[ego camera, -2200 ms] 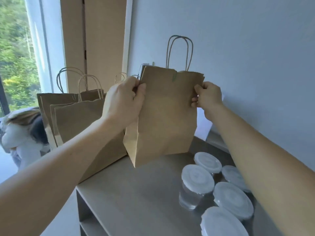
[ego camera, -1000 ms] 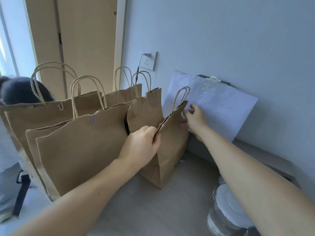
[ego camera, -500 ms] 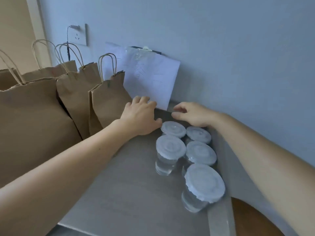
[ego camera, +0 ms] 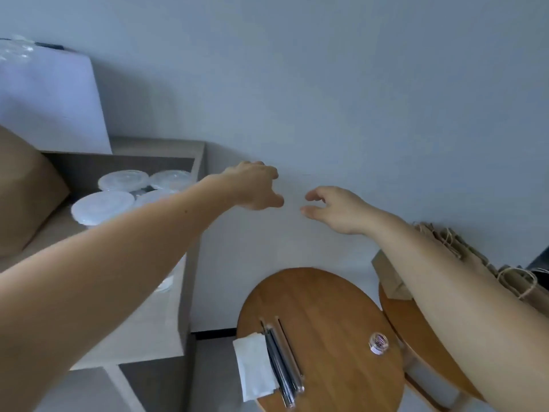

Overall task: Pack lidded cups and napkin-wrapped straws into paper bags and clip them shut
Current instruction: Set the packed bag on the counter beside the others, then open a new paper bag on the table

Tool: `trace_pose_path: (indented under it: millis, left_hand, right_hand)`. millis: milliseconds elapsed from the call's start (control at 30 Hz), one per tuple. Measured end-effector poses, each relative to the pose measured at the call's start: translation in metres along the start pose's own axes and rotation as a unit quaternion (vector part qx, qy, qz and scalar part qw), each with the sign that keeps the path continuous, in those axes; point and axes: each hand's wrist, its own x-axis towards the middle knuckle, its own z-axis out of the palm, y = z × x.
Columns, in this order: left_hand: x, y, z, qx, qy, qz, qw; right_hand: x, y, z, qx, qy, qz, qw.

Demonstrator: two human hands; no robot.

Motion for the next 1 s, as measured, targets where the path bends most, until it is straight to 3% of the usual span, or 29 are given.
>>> trace_pose_path:
  millis: [200, 467, 733, 900, 1000]
  left_hand:
    - [0.029, 0.101, 0.084, 0.005, -0.097, 0.051, 0.994]
    - [0.098, 0.174, 0.162, -0.013, -0.162, 0.114, 0.98]
    - [0.168, 0.268, 0.199, -0.072, -0.157, 0.197, 0.965]
    - [0.201, 0.321, 0.214, -0.059, -0.164, 0.207, 0.963]
    - [0.221, 0.36, 0.229, -0.06, -0.164, 0.197, 0.965]
  right_hand:
    - [-0.042, 0.117, 0.021, 0.021, -0.025, 0.073, 0.997]
    - [-0.059, 0.222, 0.029, 0.057, -0.034, 0.182, 0.981]
    - [-0.082, 0.338, 0.008, 0.06, 0.009, 0.298, 0.953]
    - [-0.086, 0.415, -0.002, 0.092, 0.041, 0.324, 0.941]
    - [-0.089, 0.476, -0.008, 0.038, 0.086, 0.339, 0.936]
